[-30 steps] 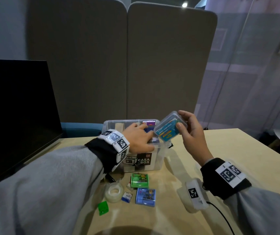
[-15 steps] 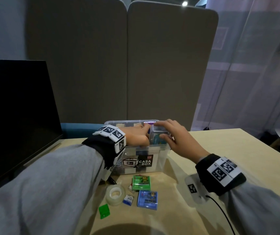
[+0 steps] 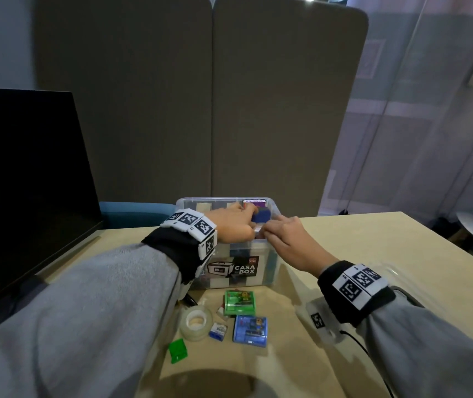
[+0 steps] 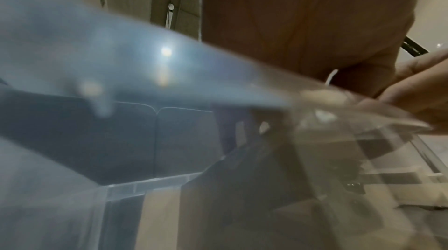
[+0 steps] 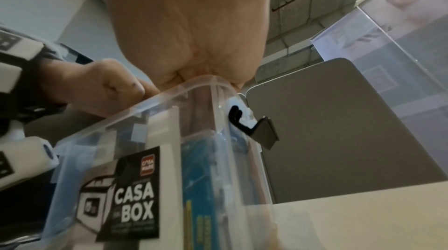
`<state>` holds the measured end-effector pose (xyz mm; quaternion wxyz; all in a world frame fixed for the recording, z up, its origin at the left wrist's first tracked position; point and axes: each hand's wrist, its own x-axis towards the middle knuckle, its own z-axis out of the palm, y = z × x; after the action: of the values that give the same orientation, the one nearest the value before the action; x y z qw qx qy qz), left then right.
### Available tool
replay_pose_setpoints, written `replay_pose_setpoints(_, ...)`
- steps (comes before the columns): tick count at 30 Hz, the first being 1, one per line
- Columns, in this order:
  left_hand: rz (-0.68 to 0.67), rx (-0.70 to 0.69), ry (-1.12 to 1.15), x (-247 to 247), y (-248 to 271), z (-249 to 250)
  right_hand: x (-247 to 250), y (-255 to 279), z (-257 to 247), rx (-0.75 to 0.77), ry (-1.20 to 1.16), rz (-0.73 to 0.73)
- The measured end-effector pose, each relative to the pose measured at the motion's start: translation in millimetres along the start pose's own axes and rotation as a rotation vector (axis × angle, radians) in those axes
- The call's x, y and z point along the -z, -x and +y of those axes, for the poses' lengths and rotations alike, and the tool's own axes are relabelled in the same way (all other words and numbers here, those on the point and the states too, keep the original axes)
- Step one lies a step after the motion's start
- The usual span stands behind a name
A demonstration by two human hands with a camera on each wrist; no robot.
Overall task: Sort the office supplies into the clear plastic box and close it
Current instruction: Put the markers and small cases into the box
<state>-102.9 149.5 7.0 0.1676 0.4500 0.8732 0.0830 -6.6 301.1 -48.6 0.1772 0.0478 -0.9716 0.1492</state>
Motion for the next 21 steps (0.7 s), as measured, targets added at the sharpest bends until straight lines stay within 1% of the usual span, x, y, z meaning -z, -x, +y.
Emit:
replay_pose_setpoints(2,0.03,-0.025,0.024,-7,4,-3,0,3,-2,-0.014,-0.004,-0.003)
replay_pose_setpoints(4,0.079,-0.067,0.1,-17,10,-11,-2,7,-4,-0.007,0.005,0.011)
replay_pose_setpoints(5,0.126,-0.085,0.122,-21,15,-15,-2,8,-5,-0.003,0.015,0.017)
replay_pose_setpoints(7,0.277,-0.092,0.104,-27,24,-27,-2,8,-8,0.01,0.043,0.024)
replay_pose_setpoints(9,0.403,-0.042,0.034,-30,33,-40,-2,7,-14,0.052,0.077,0.06)
replay_pose_setpoints(10,0.436,-0.003,0.006,-30,37,-48,-1,8,-19,0.088,0.104,0.098)
replay_pose_setpoints(12,0.448,0.094,0.013,-29,45,-65,1,9,-32,0.188,0.153,0.181)
replay_pose_setpoints(13,0.446,0.144,0.049,-30,49,-73,2,11,-40,0.246,0.151,0.193)
replay_pose_setpoints(14,0.445,0.182,0.1,-31,52,-80,3,13,-50,0.3,0.133,0.168)
replay_pose_setpoints(15,0.45,0.201,0.159,-33,55,-85,1,15,-58,0.345,0.116,0.11)
replay_pose_setpoints(17,0.464,0.191,0.289,-37,59,-90,-8,18,-73,0.382,0.14,-0.076)
replay_pose_setpoints(19,0.462,0.165,0.398,-39,60,-93,-23,19,-82,0.325,0.286,-0.31)
replay_pose_setpoints(21,0.457,0.161,0.431,-39,60,-94,-37,19,-87,0.203,0.444,-0.511)
